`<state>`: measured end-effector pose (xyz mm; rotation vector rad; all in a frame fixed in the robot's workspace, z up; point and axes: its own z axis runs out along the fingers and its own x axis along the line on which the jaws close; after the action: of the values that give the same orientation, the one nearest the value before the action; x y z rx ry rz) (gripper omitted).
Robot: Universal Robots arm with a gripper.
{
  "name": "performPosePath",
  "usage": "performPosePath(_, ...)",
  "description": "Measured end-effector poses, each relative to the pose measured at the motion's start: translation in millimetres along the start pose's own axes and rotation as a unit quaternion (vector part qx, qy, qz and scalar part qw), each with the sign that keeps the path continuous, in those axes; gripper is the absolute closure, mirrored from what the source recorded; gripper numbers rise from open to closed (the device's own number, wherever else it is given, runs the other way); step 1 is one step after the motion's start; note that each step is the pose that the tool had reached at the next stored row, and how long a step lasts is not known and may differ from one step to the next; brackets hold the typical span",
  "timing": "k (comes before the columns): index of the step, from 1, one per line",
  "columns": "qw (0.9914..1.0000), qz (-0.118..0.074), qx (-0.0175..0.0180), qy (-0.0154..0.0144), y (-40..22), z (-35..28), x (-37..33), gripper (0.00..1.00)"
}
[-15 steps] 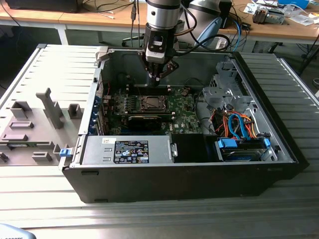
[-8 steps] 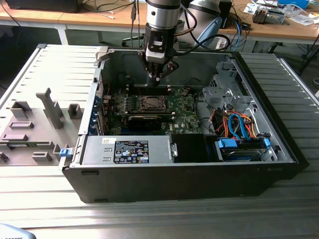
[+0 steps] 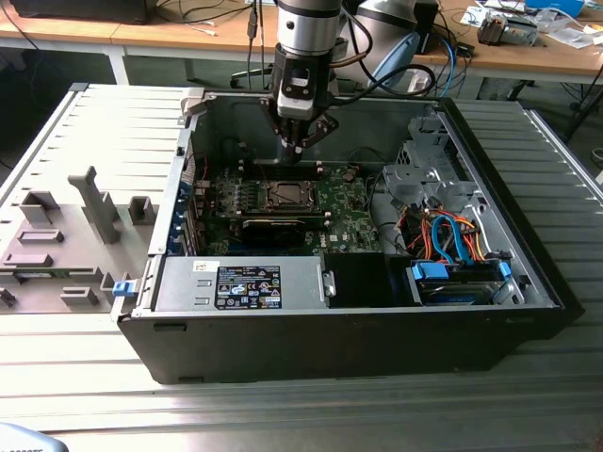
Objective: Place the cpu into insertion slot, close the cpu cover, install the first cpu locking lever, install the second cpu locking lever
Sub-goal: 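Install the first cpu locking lever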
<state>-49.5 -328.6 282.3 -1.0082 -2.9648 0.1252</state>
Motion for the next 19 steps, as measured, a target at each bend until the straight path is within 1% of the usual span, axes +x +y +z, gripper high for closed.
performPosePath(6,0.99992,-0.012,0.0,-0.0011,0.0,0.0,0.0,0.89)
performPosePath(19,0.99957,-0.029,-0.0002,-0.0025,0.0,0.0,0.0,0.89)
